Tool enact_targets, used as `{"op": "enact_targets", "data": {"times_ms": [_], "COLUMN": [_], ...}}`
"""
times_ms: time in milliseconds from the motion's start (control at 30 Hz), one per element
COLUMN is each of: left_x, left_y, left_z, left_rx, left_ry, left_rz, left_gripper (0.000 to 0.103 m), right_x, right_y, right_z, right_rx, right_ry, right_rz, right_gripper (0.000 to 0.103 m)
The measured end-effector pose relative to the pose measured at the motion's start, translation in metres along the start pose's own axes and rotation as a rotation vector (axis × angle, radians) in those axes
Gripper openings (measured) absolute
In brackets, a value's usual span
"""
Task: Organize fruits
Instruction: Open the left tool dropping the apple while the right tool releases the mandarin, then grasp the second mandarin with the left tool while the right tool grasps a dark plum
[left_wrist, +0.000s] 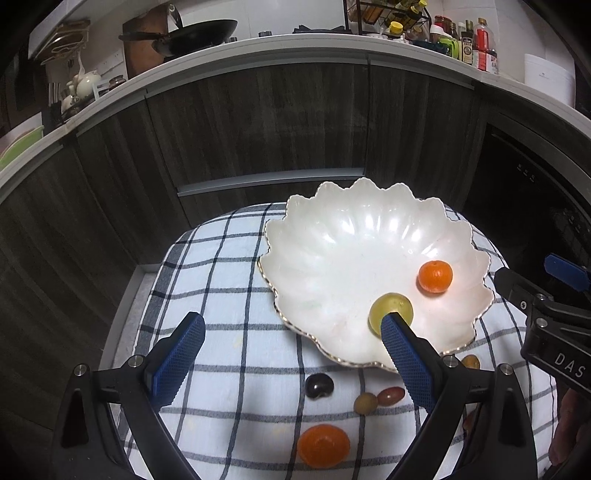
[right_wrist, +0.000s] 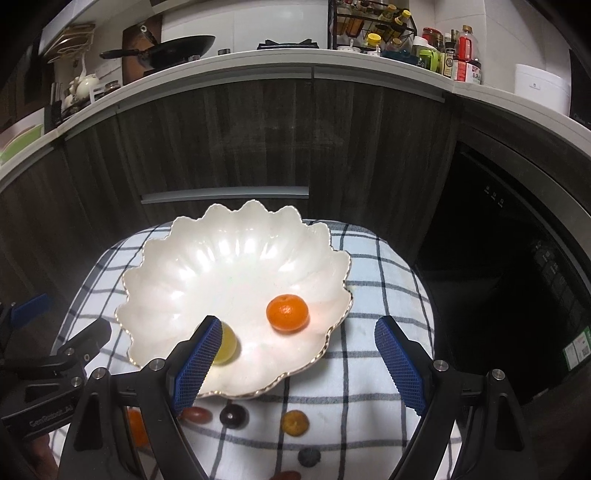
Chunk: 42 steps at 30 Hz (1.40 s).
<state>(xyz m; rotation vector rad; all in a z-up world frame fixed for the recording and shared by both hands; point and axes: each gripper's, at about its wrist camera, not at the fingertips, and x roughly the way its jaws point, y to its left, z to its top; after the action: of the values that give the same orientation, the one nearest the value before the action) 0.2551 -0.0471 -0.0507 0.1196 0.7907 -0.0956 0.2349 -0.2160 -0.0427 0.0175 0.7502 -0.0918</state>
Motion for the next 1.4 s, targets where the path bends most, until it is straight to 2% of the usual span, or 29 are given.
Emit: {"op": "enact_targets", "data": {"times_ms": [600,1400], "left_x": [-0.008,-0.008], "left_y": [0.003,-0.003], "left_z": [-0.047,-0.091], "left_rx": [0.010,0.044], "left_ry": [0.005,0.012], "left_rz": [-0.009,-0.025], "left_gripper": [0.097,0.097], "right_x": [-0.010,-0.005], "right_y": [0.020,0.030], "right_z": [-0.035,-0.069], "right_rx": [-0.078,-0.130], "right_ry": [-0.012,0.027], "right_rz": [0.055,0.110], "right_gripper": [0.086,0.086]}}
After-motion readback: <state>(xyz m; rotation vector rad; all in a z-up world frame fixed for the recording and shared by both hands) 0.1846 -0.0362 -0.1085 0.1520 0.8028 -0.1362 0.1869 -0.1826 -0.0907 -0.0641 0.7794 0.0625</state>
